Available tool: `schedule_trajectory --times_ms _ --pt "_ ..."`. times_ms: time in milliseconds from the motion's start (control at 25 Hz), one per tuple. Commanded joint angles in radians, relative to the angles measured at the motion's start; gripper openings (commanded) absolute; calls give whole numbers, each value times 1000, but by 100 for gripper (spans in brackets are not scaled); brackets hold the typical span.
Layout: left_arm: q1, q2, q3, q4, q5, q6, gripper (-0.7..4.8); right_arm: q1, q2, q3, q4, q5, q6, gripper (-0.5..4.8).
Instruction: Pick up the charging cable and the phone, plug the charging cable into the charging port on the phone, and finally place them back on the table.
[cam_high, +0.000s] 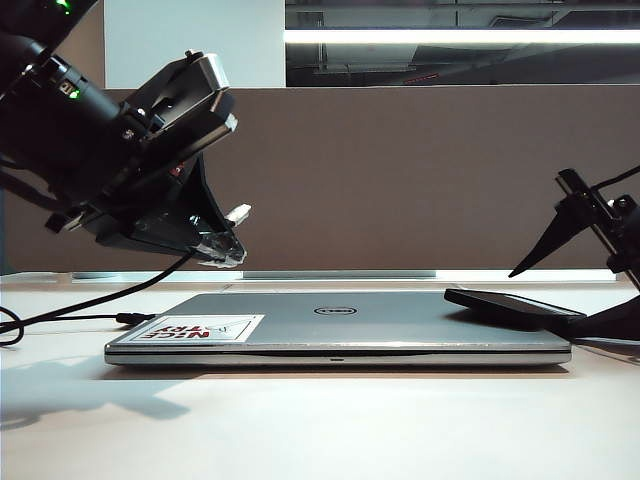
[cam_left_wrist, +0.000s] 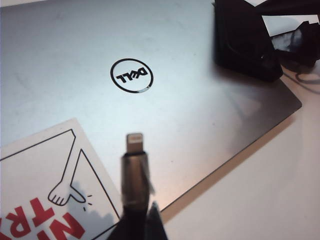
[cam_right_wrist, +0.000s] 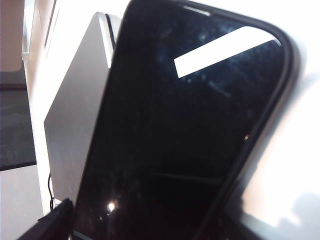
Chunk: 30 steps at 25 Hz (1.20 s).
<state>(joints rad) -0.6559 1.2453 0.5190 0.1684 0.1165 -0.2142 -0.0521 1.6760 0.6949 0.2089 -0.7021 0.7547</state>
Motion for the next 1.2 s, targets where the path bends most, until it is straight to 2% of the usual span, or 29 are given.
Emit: schedule_trajectory --times_ms 40,160,480,560,640,919,999,1039,1079,1199 --pt "0 -2 1 12 3 4 -6 2 6 -2 -15 19 -4 365" --pt "0 -2 1 12 3 4 -6 2 6 -2 22 -19 -5 369" --pt "0 -3 1 12 3 4 -6 2 6 -2 50 -11 -3 367" --pt "0 -3 1 12 3 4 -6 2 6 -2 49 -4 -3 347" --pt "0 -2 1 12 3 4 -6 3 6 -2 49 -2 -3 296" --pt "0 -2 1 12 3 4 -6 3 6 -2 49 8 -3 289" --pt "0 -2 1 12 3 4 -6 3 6 -2 49 9 -3 231" --pt "0 -2 1 12 3 4 -6 3 6 -2 50 12 -3 166" --pt "0 -2 1 12 3 4 -6 4 6 -2 50 13 -4 124" --pt "0 -2 1 12 3 4 -6 13 6 -2 50 24 -4 82"
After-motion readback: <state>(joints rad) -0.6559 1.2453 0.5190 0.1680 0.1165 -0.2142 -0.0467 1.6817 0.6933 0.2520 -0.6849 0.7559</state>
